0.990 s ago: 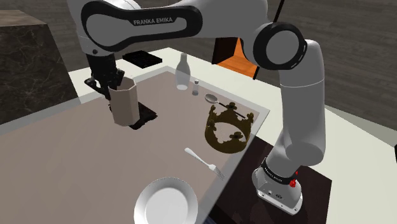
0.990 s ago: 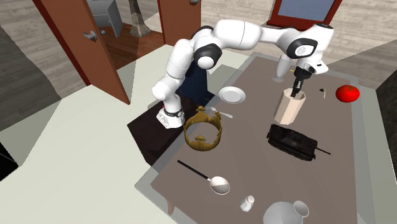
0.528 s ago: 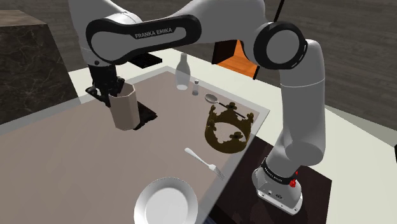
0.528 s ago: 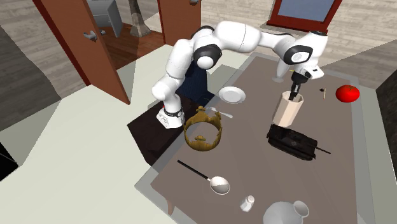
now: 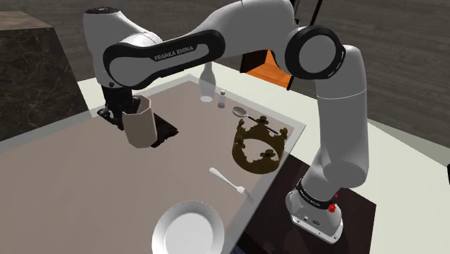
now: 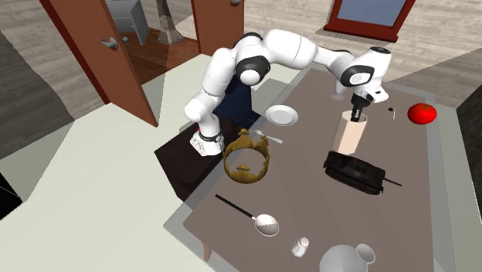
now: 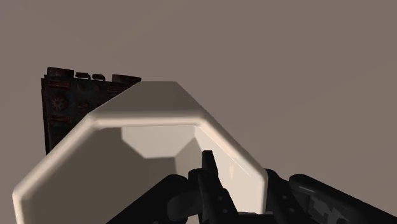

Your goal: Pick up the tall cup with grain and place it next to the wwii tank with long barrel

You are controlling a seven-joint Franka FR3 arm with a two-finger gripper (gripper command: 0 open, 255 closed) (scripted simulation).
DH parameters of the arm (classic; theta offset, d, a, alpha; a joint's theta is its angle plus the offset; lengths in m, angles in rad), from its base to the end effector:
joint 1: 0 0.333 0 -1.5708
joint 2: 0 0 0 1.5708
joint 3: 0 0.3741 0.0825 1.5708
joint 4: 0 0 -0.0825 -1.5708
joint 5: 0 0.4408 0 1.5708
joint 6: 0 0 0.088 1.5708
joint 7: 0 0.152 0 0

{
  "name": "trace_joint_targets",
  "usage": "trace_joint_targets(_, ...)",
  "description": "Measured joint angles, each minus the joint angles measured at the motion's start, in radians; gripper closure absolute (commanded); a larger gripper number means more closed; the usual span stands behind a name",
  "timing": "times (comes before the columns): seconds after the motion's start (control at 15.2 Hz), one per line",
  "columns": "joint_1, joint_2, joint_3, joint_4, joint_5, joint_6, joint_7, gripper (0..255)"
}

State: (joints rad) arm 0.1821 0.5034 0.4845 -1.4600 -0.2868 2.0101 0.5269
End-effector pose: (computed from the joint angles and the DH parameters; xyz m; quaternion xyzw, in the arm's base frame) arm 0.6689 0.4129 0.4151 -0.9941 -0.0921 -0.0557 0.0126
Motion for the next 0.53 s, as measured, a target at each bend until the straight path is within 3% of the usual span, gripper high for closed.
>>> trace_joint_targets(0.53, 0.001, 0.002, -0.001, -0.013, -0.005, 0.008, 0.006, 255)
